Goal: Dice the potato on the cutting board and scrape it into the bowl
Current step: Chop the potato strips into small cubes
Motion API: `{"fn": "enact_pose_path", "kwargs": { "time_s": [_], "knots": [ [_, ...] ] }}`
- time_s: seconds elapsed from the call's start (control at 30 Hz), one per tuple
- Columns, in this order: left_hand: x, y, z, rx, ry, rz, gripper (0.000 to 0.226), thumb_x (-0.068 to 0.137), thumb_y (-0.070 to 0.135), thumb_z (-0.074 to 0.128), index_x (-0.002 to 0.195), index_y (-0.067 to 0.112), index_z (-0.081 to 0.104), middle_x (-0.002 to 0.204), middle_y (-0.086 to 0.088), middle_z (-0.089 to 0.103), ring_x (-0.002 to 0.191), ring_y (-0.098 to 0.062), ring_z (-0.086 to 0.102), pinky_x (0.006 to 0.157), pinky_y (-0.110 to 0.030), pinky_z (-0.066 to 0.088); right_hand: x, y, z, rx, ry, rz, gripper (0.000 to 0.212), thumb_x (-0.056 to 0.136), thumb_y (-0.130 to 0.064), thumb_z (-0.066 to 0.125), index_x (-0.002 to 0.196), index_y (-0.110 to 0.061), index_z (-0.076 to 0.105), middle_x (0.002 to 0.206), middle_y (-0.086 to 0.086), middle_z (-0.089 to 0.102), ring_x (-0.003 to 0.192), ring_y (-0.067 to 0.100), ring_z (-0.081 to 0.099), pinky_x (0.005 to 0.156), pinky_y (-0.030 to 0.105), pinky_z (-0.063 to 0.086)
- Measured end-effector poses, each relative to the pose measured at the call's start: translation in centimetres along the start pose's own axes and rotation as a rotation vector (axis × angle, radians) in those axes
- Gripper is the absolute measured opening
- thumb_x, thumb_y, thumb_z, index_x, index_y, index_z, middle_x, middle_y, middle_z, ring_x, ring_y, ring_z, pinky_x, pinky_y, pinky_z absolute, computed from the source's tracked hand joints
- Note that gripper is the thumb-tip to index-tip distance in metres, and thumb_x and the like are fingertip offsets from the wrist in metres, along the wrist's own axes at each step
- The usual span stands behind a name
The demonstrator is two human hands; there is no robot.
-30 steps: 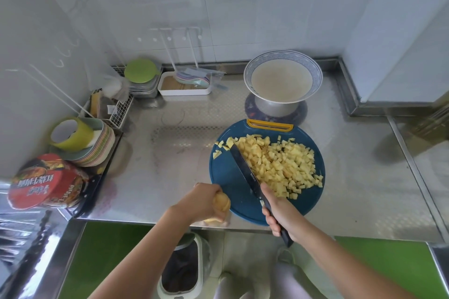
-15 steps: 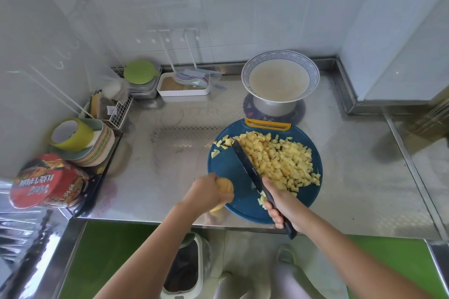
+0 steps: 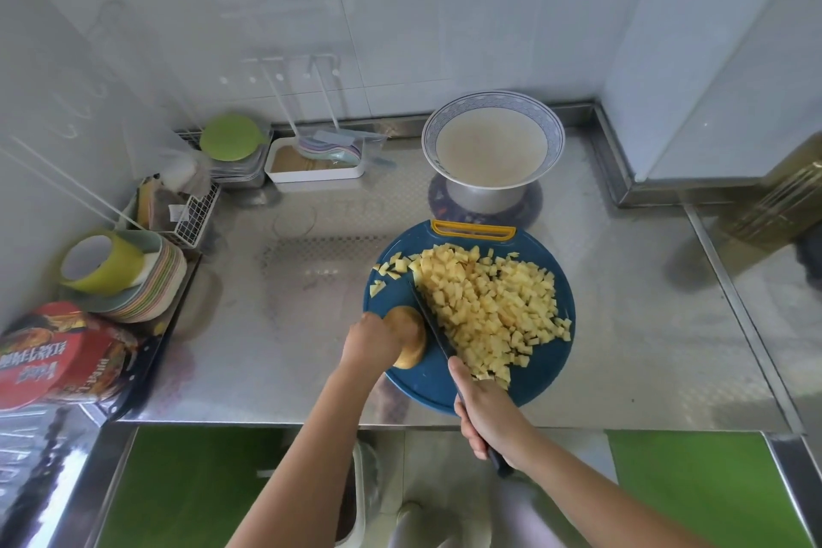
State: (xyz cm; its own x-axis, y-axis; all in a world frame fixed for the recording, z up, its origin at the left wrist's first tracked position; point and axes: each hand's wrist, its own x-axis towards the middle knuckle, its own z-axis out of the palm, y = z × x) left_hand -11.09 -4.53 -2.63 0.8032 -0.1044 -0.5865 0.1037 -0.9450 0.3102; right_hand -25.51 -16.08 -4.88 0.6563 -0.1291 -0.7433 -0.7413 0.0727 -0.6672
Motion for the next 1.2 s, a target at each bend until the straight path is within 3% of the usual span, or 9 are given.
{"fn": "enact_pose_path", "kwargs": {
  "time_s": [0.13,0.37,0.5,0.6,0.67,0.83,0.97,1.2],
  "knots": [
    [-1.2,-0.7,0.4,0.075,0.049,0.115,0.065,0.084,0.034,0.069,0.137,0.01,0.041,0.119,-0.005,0.06,0.108,-0.022,0.058,0.074,-0.02,0.039,0.1,-0.5,0.1,-0.058,-0.004,0.018,0.064,0.093,-0.07,0.034,0.061,-0.015,0.037,0.046,0.003,0.035,0.035,0.016,0.031,0.038,0.022,0.028],
    [-2.5,-1.9,1.9,-0.086,0.16,0.135,0.071,0.081,0.048,0.07,0.137,0.015,0.041,0.124,-0.009,0.055,0.106,-0.025,0.057,0.078,-0.028,0.045,-0.1,-2.0,-1.1,-0.169,-0.05,0.018,0.063,0.094,-0.071,0.031,0.061,-0.017,0.033,0.049,0.002,0.032,0.035,0.016,0.03,0.039,0.024,0.028],
    [-2.3,-2.1,2.4,-0.179,0.314,0.311,0.047,0.092,0.035,0.06,0.134,0.019,0.048,0.134,-0.003,0.046,0.119,-0.023,0.048,0.089,-0.025,0.04,-1.3,-2.6,-1.7,-0.203,-0.039,-0.032,0.062,0.095,-0.068,0.032,0.061,-0.017,0.032,0.046,-0.002,0.029,0.034,0.014,0.027,0.039,0.023,0.026],
    [-1.9,-2.8,3.4,-0.28,0.403,0.426,0.026,0.09,0.018,0.063,0.116,0.012,0.06,0.116,0.001,0.054,0.104,-0.02,0.056,0.079,-0.012,0.038,-2.5,-2.5,-1.2,-0.271,-0.039,-0.095,0.064,0.096,-0.067,0.029,0.058,-0.016,0.033,0.044,-0.001,0.03,0.033,0.014,0.03,0.038,0.023,0.029],
    [-1.7,-3.5,4.2,-0.358,0.448,0.429,0.019,0.089,0.017,0.066,0.107,0.012,0.061,0.108,0.007,0.05,0.097,-0.016,0.057,0.073,-0.006,0.036,-2.9,-2.2,-0.6,-0.32,-0.014,-0.122,0.066,0.096,-0.067,0.027,0.055,-0.016,0.032,0.042,-0.002,0.03,0.031,0.012,0.032,0.041,0.024,0.031],
    [-1.2,-4.2,5.5,-0.425,0.504,0.49,0.02,0.089,0.03,0.06,0.103,0.016,0.06,0.107,0.011,0.047,0.095,-0.008,0.052,0.081,-0.024,0.046,-2.9,-1.9,0.2,-0.346,0.021,-0.134,0.069,0.097,-0.066,0.025,0.051,-0.014,0.031,0.034,-0.004,0.028,0.029,0.01,0.033,0.05,0.029,0.035],
    [-1.0,-4.3,6.3,-0.396,0.553,0.495,0.016,0.091,0.015,0.062,0.106,0.009,0.061,0.107,0.009,0.045,0.097,-0.018,0.054,0.08,-0.03,0.049,-3.0,-1.9,0.4,-0.38,0.045,-0.155,0.069,0.098,-0.063,0.027,0.051,-0.014,0.029,0.033,-0.004,0.028,0.03,0.01,0.033,0.053,0.029,0.033],
    [-1.0,-4.9,6.7,-0.322,0.569,0.474,0.022,0.091,0.006,0.06,0.113,0.005,0.059,0.102,0.001,0.045,0.09,-0.018,0.052,0.072,-0.029,0.049,-2.9,-1.6,2.1,-0.585,0.103,-0.143,0.061,0.101,-0.057,0.022,0.06,-0.015,0.039,0.061,-0.002,0.042,0.054,0.009,0.041,0.054,0.022,0.033]
  ]
}}
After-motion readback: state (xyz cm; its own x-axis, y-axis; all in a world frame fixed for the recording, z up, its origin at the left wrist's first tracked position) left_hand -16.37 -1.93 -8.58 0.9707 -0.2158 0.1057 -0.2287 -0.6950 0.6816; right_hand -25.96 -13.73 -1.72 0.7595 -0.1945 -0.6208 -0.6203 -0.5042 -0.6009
